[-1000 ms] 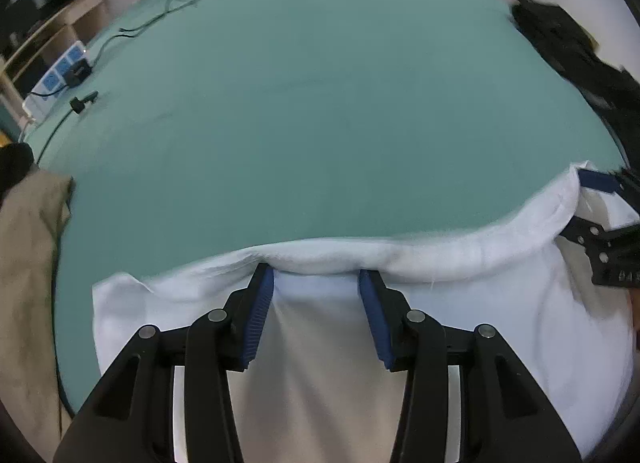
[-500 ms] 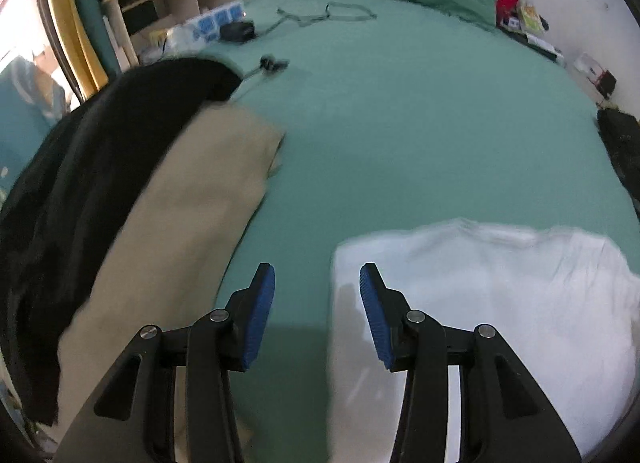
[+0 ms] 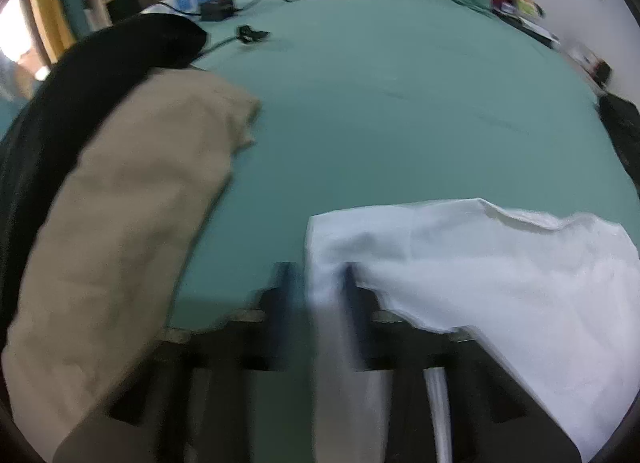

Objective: Fold large clothes

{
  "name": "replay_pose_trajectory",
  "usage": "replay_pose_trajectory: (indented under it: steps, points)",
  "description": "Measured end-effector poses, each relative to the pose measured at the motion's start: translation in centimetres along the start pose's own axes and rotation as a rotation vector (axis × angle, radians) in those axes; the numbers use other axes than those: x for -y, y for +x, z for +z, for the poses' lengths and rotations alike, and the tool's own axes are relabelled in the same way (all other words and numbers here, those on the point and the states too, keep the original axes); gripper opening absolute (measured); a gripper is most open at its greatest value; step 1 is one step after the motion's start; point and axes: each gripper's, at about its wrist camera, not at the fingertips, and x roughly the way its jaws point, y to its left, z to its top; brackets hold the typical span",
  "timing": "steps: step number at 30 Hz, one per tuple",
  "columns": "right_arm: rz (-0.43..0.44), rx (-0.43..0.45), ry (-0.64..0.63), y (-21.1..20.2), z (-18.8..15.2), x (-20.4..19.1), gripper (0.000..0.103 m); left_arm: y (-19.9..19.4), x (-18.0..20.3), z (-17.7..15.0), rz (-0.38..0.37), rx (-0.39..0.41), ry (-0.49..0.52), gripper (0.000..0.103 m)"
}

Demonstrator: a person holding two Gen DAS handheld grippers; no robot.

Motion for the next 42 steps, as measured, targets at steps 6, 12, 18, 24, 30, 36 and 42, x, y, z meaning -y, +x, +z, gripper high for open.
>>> replay_pose_trajectory:
  steps: [6, 12, 18, 24, 30, 36, 42]
  points:
    - [-0.123, 0.03, 0.001, 0.9, 2.2, 0.0, 0.056, -0.5, -0.9, -0.8, 0.189, 0.014, -0.011, 0.007]
    - [-0.157, 0.121, -0.013, -3.6, 0.9, -1.0, 0.056, -4.2, -0.6, -1.0, 0.104, 0.05, 0.006, 0.027]
    - [0.07, 0.138, -0.123, -6.9, -2.3, -6.4, 0.056, -5.9, 2.6, -2.0, -0.08, 0.046, 0.048, 0.043]
    - [0.133, 0.078, -0.211, -5.8, -4.6, -10.8, 0.056, -2.0, 9.2, 0.1, -0.172, 0.023, 0.185, 0.043]
    - [0.101, 0.015, -0.228, -3.5, -6.0, -10.0, 0.057, 1.5, 13.2, 0.8, -0.177, -0.03, 0.198, 0.044]
    - [0.081, 0.026, -0.215, -2.7, -5.3, -9.4, 0.066, 1.9, 11.8, 2.4, -0.088, 0.014, 0.113, 0.045]
    - [0.062, 0.03, -0.147, -3.5, -5.2, -8.3, 0.066, -3.3, 7.3, -0.2, -0.078, 0.068, 0.012, 0.045]
